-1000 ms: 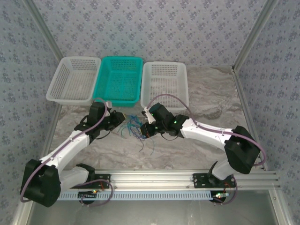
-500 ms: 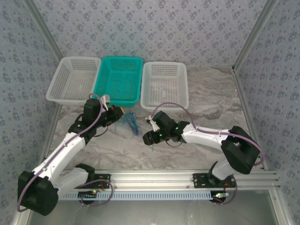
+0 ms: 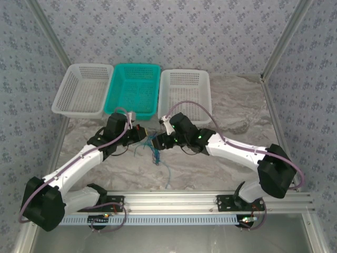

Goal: Untangle the cables

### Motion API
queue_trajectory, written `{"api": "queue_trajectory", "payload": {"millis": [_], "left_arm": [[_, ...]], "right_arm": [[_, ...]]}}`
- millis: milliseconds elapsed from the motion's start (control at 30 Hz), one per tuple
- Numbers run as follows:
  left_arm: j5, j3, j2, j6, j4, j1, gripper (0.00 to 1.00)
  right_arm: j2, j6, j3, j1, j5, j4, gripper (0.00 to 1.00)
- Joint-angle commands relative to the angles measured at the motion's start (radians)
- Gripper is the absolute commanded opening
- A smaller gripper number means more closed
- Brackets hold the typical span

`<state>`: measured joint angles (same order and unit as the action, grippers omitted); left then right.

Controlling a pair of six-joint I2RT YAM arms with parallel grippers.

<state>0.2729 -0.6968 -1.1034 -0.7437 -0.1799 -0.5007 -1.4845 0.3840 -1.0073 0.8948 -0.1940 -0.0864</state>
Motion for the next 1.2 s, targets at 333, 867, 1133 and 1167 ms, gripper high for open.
{"api": "queue_trajectory", "payload": {"millis": [333, 867, 1133, 1167], "left_arm": [[-0.149, -0.063, 0.129, -0.012, -0.169, 0.034, 0.0], [0.085, 0.042, 0.24, -0.04, -0.096, 0.291, 0.0], [0.076, 0.088, 0.179, -0.019, -0.038, 0.224, 0.0], [0.073, 0.086, 0.175, -0.017, -0.039, 0.213, 0.0]], "right_arm": [[-0.23, 0.022, -0.026, -0.031, 0.042, 0.178, 0.0], [-0.07, 0.122, 0.112, -0.073, -0.022, 0.03, 0.23], [-0.136, 0.111, -0.132, 0.02, -0.068, 0.026, 0.42], [-0.128, 0.047, -0.134, 0.044, -0.028, 0.043, 0.43]]}}
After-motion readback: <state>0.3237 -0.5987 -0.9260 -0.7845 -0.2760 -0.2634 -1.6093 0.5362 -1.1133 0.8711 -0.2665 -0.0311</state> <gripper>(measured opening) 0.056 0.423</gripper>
